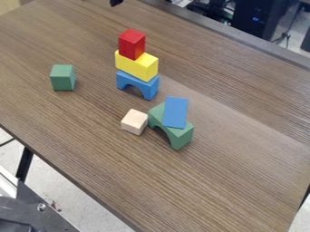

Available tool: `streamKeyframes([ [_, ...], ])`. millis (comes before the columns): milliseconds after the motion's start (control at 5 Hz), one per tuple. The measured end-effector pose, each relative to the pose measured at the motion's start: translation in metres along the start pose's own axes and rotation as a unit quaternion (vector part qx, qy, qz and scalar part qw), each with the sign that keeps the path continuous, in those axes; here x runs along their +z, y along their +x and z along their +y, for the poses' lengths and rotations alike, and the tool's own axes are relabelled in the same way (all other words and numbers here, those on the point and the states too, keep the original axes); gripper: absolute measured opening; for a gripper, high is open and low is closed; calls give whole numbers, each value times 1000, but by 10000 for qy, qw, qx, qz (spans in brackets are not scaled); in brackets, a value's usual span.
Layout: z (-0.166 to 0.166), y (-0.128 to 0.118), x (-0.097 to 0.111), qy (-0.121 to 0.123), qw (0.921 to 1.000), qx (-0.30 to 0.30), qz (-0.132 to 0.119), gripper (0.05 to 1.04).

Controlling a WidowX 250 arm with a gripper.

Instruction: Moved the green block on top of the red block

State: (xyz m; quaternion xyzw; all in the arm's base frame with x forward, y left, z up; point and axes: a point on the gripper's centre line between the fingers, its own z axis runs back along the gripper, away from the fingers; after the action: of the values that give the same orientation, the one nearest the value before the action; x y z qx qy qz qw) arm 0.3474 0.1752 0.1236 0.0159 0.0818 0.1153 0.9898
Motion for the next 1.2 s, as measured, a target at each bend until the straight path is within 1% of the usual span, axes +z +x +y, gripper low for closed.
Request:
streamKeyframes([
  [200, -2, 1, -18, -73, 9997, -21, 250, 997],
  [400, 0, 1, -36, -298, 9986, 29, 430, 997],
  [600, 20, -7, -62, -442, 9959, 652, 451, 997],
  [800, 47, -11, -67, -520, 9913, 1177, 282, 997],
  [1000, 60, -20, -78, -541, 9881, 1398, 353, 997],
  [1200, 55, -41, -83, -464, 9891, 1335, 411, 997],
])
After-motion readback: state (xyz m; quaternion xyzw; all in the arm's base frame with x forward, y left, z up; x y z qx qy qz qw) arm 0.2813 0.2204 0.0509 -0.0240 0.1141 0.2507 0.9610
